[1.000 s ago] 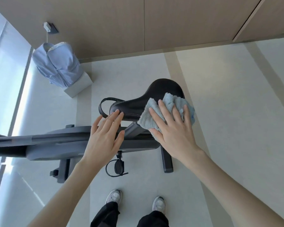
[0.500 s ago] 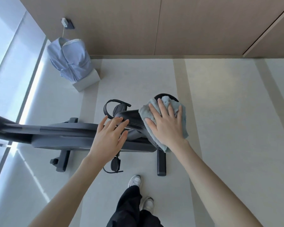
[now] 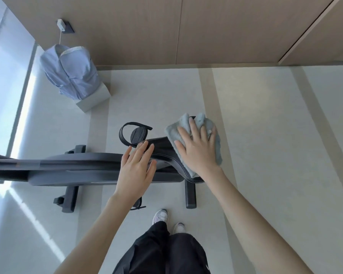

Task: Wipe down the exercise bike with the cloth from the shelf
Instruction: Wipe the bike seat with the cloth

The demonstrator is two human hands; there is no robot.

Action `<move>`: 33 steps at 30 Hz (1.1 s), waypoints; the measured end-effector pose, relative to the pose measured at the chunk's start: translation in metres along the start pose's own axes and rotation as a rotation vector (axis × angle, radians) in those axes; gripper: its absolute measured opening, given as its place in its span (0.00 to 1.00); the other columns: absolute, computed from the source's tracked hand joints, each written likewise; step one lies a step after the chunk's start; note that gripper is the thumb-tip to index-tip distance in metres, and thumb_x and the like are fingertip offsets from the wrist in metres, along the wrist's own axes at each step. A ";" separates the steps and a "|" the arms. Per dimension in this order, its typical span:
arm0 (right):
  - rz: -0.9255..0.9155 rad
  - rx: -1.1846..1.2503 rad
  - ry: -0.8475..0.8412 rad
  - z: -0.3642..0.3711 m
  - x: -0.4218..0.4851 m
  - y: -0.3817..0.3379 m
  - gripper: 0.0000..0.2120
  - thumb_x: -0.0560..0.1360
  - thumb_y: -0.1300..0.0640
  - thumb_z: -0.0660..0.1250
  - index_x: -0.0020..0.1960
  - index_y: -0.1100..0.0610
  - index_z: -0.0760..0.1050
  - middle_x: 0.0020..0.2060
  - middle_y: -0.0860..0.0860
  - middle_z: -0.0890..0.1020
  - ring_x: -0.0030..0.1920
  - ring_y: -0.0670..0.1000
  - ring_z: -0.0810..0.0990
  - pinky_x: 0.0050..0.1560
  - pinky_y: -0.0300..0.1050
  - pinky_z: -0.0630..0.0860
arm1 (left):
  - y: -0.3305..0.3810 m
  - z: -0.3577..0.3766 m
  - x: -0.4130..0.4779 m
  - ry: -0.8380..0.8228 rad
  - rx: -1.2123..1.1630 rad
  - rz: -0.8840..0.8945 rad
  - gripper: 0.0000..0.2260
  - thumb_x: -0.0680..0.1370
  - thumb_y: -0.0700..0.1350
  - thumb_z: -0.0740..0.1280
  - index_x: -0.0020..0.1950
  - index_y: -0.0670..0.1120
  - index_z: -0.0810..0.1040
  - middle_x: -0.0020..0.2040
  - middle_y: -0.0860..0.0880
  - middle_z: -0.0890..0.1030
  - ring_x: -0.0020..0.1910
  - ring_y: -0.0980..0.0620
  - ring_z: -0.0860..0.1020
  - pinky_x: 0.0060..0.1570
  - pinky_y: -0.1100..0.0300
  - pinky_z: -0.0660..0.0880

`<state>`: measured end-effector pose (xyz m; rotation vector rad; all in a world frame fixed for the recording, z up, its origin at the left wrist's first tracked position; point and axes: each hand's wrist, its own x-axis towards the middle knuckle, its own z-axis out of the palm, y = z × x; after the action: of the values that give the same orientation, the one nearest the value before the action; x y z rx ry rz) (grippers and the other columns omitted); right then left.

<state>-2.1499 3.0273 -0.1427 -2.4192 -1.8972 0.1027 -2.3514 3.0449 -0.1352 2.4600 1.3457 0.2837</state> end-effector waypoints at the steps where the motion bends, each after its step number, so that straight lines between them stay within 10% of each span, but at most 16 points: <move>1: -0.006 -0.004 0.019 0.001 -0.016 -0.001 0.22 0.79 0.44 0.53 0.67 0.51 0.71 0.72 0.57 0.66 0.66 0.62 0.70 0.67 0.69 0.60 | 0.002 0.001 -0.001 0.002 -0.005 -0.012 0.23 0.80 0.50 0.53 0.69 0.41 0.72 0.69 0.42 0.71 0.69 0.45 0.70 0.72 0.46 0.57; 9: -0.034 0.005 0.044 0.004 -0.080 0.005 0.23 0.80 0.47 0.53 0.72 0.53 0.66 0.73 0.56 0.65 0.64 0.60 0.72 0.67 0.64 0.64 | 0.011 0.004 -0.005 -0.004 0.013 -0.001 0.23 0.80 0.50 0.53 0.69 0.40 0.71 0.69 0.43 0.72 0.69 0.45 0.69 0.72 0.47 0.57; 22: 0.120 0.152 -0.175 -0.008 0.073 0.017 0.17 0.80 0.48 0.51 0.62 0.52 0.72 0.68 0.52 0.68 0.65 0.57 0.66 0.65 0.57 0.60 | 0.008 0.002 -0.005 -0.011 0.041 0.014 0.20 0.80 0.47 0.54 0.69 0.42 0.72 0.69 0.46 0.73 0.68 0.49 0.70 0.70 0.45 0.60; 33: -0.041 0.028 0.070 0.000 -0.041 0.004 0.22 0.78 0.50 0.61 0.69 0.56 0.69 0.71 0.58 0.68 0.65 0.62 0.71 0.65 0.65 0.66 | 0.014 0.005 -0.006 0.010 -0.010 -0.044 0.23 0.79 0.49 0.51 0.69 0.42 0.71 0.70 0.46 0.71 0.70 0.49 0.69 0.72 0.46 0.56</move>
<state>-2.1556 2.9868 -0.1422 -2.3323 -1.9014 0.0411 -2.3421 3.0319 -0.1346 2.4203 1.3974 0.2916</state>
